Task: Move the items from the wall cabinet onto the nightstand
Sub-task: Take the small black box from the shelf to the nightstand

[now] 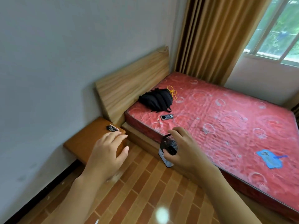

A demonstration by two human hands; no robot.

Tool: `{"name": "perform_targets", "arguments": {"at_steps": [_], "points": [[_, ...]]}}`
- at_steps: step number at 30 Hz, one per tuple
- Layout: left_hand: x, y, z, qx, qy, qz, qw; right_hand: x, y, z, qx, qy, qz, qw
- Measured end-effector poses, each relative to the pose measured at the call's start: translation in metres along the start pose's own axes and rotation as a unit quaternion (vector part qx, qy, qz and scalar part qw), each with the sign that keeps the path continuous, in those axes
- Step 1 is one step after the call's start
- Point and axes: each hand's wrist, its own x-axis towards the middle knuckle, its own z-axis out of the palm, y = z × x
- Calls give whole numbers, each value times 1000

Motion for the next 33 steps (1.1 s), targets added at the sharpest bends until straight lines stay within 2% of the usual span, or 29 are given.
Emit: {"name": "perform_targets", "arguments": {"at_steps": [7,10,16,24,33], "points": [[23,-68,-7,24,5,-73,997,94,-22,43,-6,-31,-62,998],[44,-105,-5,22,5,-78,997,134,-39,63,-16,-27,-79,996],[92,-193,-23,0,14,-96,995,221,-91,102,-53,-9,-83,995],[148,-323,-55,-3,7,-108,994,334,-165,154,-71,-28,-86,993],[186,-406,-50,-21,-20,-121,992,424,-176,206,-51,-79,-90,992]]}}
